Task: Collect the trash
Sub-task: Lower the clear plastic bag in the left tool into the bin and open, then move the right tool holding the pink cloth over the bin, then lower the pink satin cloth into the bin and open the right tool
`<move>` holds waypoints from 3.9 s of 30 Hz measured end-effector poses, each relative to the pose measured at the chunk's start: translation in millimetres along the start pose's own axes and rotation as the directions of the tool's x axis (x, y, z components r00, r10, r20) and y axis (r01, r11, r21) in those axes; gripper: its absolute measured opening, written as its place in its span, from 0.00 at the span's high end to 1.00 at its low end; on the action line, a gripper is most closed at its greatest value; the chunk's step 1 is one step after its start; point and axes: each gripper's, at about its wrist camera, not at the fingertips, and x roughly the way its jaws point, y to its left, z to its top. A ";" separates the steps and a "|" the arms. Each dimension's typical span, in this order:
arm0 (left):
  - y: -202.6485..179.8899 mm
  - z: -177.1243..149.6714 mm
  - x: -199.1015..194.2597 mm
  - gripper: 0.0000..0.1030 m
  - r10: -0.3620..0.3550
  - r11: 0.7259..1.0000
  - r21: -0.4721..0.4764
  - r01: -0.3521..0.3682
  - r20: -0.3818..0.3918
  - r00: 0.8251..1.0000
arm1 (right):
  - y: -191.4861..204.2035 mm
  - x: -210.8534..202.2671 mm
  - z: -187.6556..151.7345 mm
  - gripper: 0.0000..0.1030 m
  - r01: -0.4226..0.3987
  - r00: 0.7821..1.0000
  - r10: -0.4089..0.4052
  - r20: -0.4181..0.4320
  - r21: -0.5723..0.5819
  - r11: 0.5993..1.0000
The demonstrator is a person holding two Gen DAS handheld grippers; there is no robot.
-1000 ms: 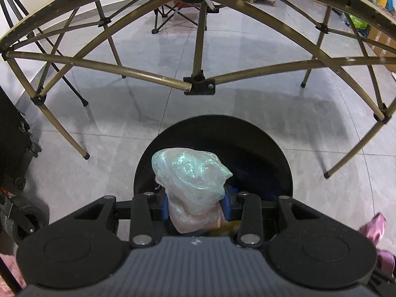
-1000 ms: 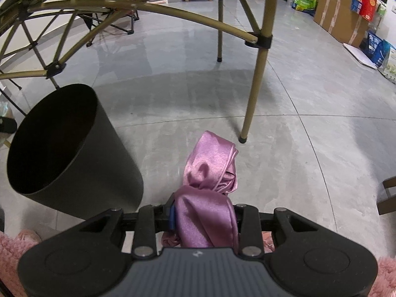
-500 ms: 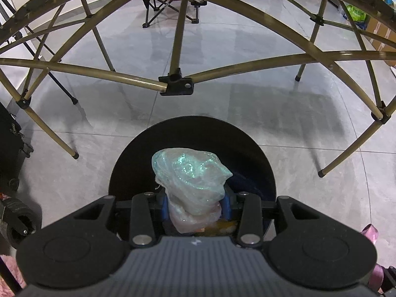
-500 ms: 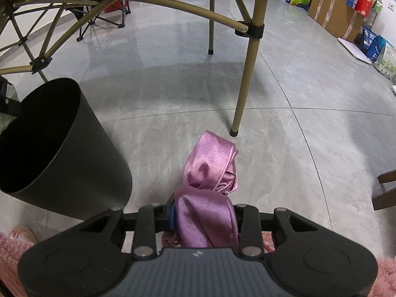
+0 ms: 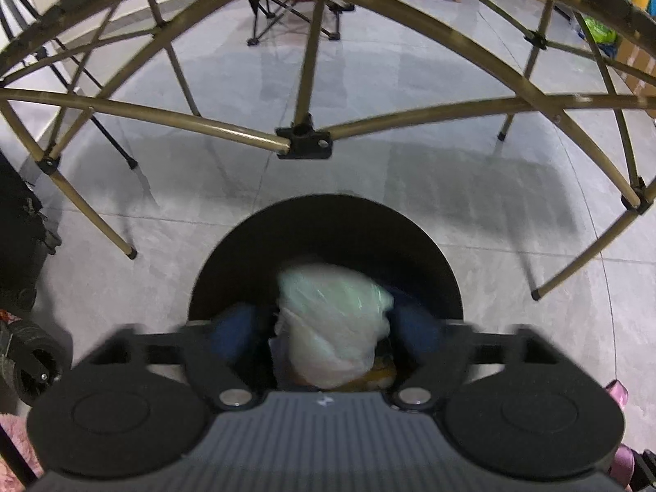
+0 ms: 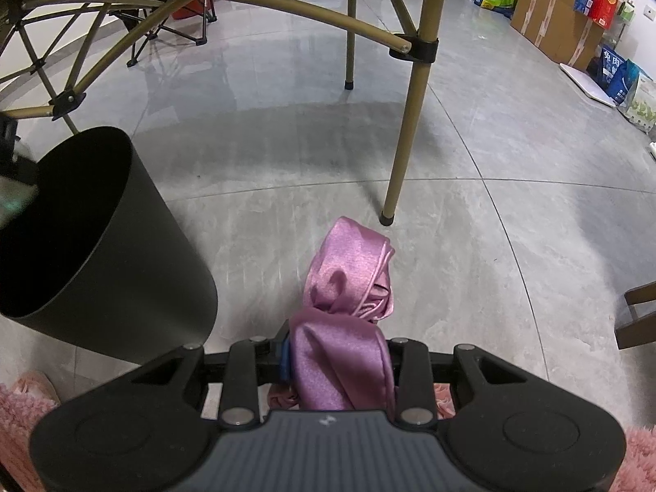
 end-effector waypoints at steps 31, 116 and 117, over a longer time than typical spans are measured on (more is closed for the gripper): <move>27.5 -12.1 -16.3 0.00 0.005 0.999 -0.043 -0.005 -0.009 1.000 | 6.0 -15.9 -2.1 0.69 -0.014 0.999 0.015 0.043 -0.016 1.000; 194.1 -45.8 -18.1 0.00 0.055 0.970 -0.234 -0.065 -0.049 0.997 | 229.4 -17.0 83.3 0.40 -0.204 0.971 0.228 0.070 -0.253 0.946; 194.1 -45.8 -18.2 0.00 0.055 0.970 -0.234 -0.065 -0.049 0.997 | 228.6 -17.1 83.8 0.16 -0.201 0.971 0.226 0.075 -0.249 0.947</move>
